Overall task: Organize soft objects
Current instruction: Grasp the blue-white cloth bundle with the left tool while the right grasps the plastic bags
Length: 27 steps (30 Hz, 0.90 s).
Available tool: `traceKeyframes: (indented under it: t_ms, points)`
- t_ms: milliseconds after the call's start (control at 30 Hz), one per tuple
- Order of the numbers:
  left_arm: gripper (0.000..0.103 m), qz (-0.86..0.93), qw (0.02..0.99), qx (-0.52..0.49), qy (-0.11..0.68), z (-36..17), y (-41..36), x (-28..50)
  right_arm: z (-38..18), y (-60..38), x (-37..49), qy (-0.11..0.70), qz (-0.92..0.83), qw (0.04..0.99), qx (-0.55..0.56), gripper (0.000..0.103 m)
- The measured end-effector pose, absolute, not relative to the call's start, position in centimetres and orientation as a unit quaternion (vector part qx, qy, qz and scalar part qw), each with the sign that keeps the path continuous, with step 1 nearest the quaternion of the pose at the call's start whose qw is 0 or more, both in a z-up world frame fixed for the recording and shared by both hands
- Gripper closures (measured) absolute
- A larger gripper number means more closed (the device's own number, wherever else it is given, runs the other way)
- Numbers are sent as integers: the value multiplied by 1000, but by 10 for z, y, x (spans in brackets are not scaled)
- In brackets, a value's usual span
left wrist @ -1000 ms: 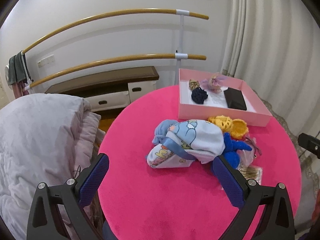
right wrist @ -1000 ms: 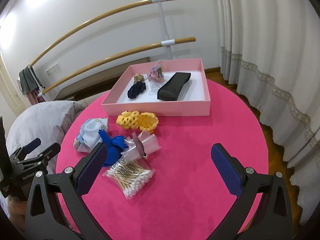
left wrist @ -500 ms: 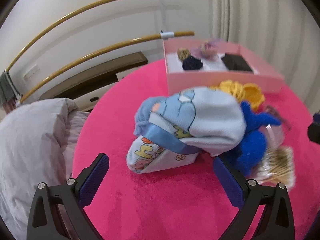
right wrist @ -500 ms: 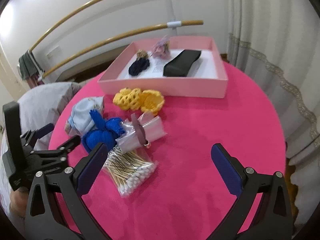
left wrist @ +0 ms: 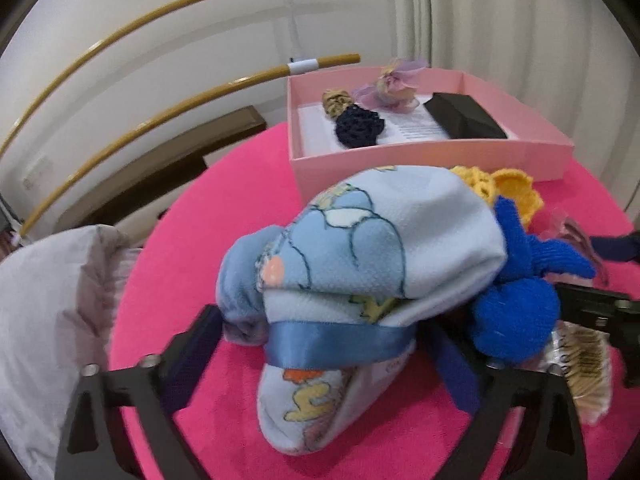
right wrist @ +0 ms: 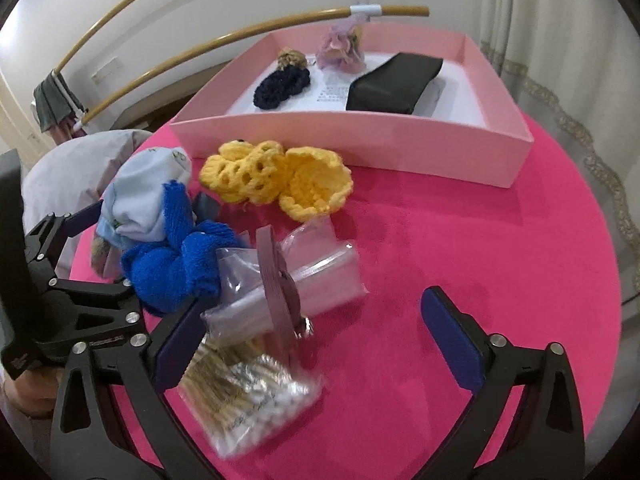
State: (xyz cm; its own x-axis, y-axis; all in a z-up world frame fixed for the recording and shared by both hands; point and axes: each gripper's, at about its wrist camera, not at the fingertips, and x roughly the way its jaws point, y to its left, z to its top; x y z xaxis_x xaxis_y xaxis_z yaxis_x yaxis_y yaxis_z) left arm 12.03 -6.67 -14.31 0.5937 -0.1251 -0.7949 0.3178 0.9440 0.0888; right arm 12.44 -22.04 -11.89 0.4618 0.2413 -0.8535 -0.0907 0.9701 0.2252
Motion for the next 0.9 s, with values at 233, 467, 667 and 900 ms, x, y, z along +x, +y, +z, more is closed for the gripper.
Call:
traceKeyframes:
  t_ms: [233,467,667,900]
  points:
    - [46,-143,884,99,434,-141,-64,128,-117,-219,118,492,116,859,81,29]
    - [49,-142,887,65,434,-134,-51,121,-105,-241,101,477,94,868,99,30]
    - [49,-128,895,39,426,-122,-43,102,-98,-258,88,471,80,871,117,30]
    - [52,-118,907,23,405,-95,-32,71,-82,-259,78,456,84,877,122,30]
